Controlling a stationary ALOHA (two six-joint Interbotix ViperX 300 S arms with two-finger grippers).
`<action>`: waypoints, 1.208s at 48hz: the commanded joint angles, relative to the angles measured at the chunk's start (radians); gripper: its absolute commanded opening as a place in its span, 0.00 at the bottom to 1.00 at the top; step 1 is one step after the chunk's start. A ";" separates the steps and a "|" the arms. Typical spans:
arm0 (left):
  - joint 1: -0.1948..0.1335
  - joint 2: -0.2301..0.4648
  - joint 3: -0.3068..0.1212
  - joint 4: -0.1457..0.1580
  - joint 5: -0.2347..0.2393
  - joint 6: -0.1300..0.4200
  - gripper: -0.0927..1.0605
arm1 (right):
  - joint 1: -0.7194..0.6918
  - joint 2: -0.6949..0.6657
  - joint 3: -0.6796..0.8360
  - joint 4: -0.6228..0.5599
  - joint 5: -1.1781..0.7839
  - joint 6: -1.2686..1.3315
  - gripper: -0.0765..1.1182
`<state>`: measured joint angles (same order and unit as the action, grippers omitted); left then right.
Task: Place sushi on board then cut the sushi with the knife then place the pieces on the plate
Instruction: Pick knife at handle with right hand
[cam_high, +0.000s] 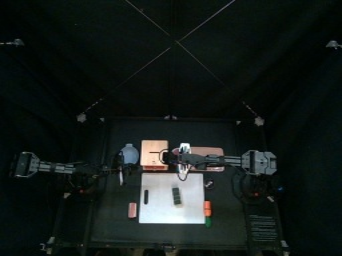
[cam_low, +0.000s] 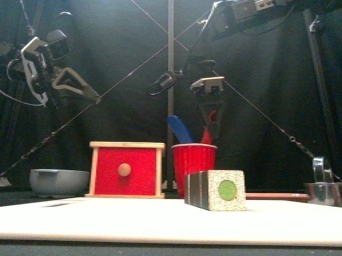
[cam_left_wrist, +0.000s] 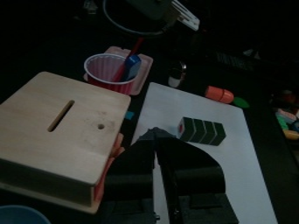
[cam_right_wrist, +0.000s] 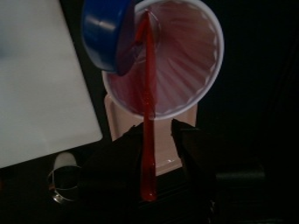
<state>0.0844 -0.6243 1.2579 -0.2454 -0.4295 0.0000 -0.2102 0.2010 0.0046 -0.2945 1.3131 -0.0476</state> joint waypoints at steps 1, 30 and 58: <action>0.003 0.002 -0.011 0.000 -0.005 0.003 0.42 | -0.020 -0.015 -0.044 0.015 0.006 -0.018 0.65; 0.011 0.002 -0.005 0.000 -0.005 0.002 0.42 | -0.049 0.003 -0.069 0.044 0.067 -0.034 0.64; 0.012 0.002 -0.005 0.000 -0.005 0.002 0.42 | -0.054 0.005 -0.075 0.051 0.072 -0.034 0.63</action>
<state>0.0936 -0.6228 1.2655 -0.2454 -0.4295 0.0000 -0.2577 0.2316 -0.0445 -0.2485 1.3867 -0.0798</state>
